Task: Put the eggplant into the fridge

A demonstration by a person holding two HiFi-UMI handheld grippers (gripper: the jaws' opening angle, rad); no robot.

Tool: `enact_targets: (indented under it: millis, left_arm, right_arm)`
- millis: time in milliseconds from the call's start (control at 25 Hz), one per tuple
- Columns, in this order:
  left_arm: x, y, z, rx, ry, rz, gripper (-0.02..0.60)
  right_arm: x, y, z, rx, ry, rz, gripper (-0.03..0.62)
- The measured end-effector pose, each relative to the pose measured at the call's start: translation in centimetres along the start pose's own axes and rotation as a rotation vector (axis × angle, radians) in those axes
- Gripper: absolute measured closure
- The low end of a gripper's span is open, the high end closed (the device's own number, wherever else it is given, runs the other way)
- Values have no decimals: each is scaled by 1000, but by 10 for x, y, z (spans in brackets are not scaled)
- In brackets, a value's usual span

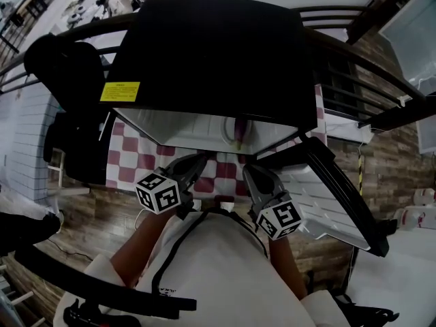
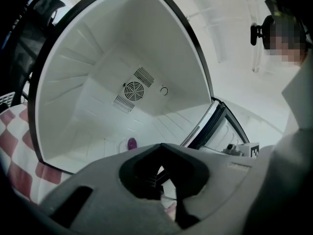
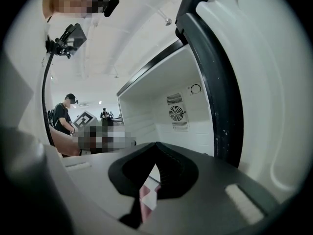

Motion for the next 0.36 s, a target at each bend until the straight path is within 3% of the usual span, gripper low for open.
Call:
enact_targets:
  millis: [360]
  left_arm:
    - [-15,8,0,-13,-37,2,575]
  right_arm:
    - [2,1,0,-7,1,-19,588]
Point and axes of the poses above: the fingertips, and each gripper's own axes: y forward along the fingers, x to its right, z out of its top, the point moved 6 cm from there along -y, backward along the fingers, and after that the axes turned 15 degrees about -x, right-handed, at the moved point
